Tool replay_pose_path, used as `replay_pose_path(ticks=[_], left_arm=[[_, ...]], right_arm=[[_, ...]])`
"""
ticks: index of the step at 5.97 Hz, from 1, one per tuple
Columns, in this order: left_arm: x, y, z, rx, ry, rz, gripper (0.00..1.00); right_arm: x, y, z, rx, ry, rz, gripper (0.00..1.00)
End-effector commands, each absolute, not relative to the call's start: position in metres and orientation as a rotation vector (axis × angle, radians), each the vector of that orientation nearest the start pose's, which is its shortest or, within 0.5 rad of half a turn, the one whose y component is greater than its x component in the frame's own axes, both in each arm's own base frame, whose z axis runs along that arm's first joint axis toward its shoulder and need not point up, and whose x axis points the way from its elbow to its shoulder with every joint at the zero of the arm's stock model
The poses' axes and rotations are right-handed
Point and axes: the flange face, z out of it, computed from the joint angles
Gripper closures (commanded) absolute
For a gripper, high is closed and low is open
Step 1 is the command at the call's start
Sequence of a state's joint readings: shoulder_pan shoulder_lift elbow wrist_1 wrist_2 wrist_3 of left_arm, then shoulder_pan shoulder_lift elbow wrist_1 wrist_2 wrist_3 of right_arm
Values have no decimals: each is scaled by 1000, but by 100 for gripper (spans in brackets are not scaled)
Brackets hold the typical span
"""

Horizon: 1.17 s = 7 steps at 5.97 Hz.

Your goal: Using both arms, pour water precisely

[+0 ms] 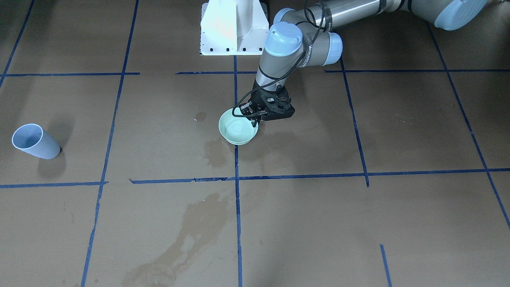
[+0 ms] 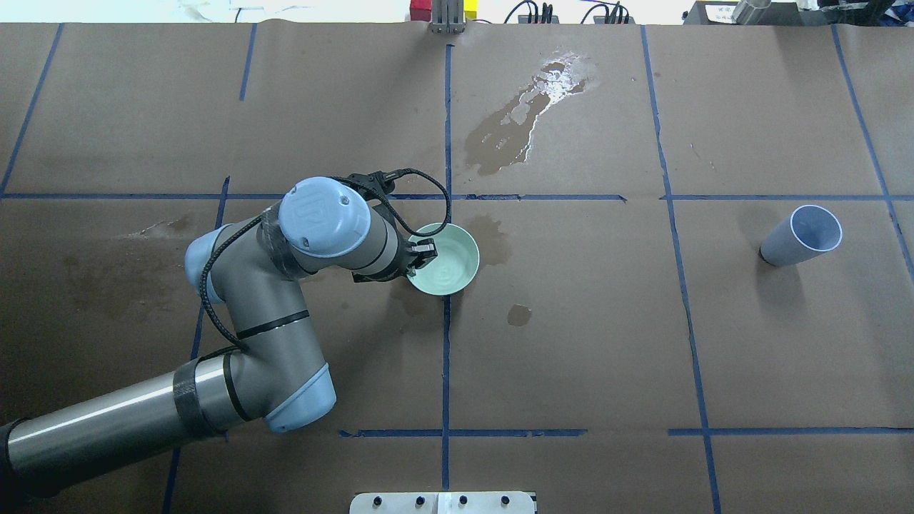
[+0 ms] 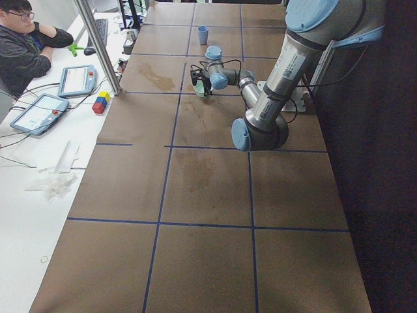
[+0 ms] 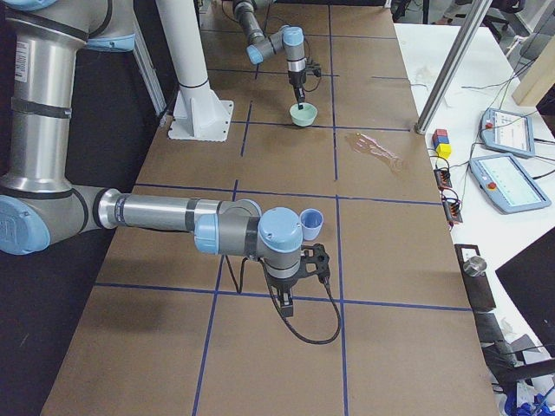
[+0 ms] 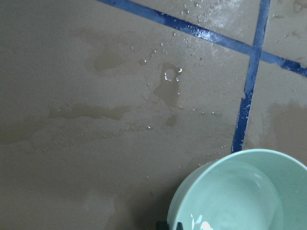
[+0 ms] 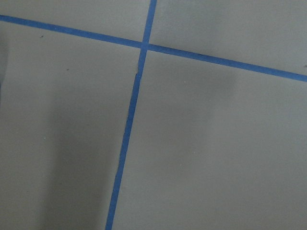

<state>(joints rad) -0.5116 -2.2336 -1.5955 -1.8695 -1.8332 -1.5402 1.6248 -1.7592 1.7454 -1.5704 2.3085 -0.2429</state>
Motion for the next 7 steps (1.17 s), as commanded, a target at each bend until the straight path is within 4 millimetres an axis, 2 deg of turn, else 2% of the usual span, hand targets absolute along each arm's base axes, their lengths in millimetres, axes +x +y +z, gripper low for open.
replay_pose_path(ticks=[1, 2, 3, 4, 5, 6, 7], left_arm=[[492, -462, 241, 20, 1033, -250, 100], [450, -479, 262, 61, 1028, -180, 100], [413, -498, 294, 71, 1005, -149, 100], [366, -508, 343, 85, 1022, -105, 100], [309, -510, 396, 89, 1053, -68, 100], [240, -511, 446, 74, 1068, -28, 100], [181, -508, 486, 92, 1061, 1, 100]], right_arm=[[68, -410, 667, 67, -752, -214, 0], [65, -410, 666, 68, -775, -214, 0], [65, -410, 667, 65, -779, -214, 0], [65, -410, 667, 67, -778, -215, 0], [65, -410, 667, 67, -778, -215, 0], [65, -410, 667, 68, -777, -216, 0], [65, -410, 667, 66, -777, -215, 0]])
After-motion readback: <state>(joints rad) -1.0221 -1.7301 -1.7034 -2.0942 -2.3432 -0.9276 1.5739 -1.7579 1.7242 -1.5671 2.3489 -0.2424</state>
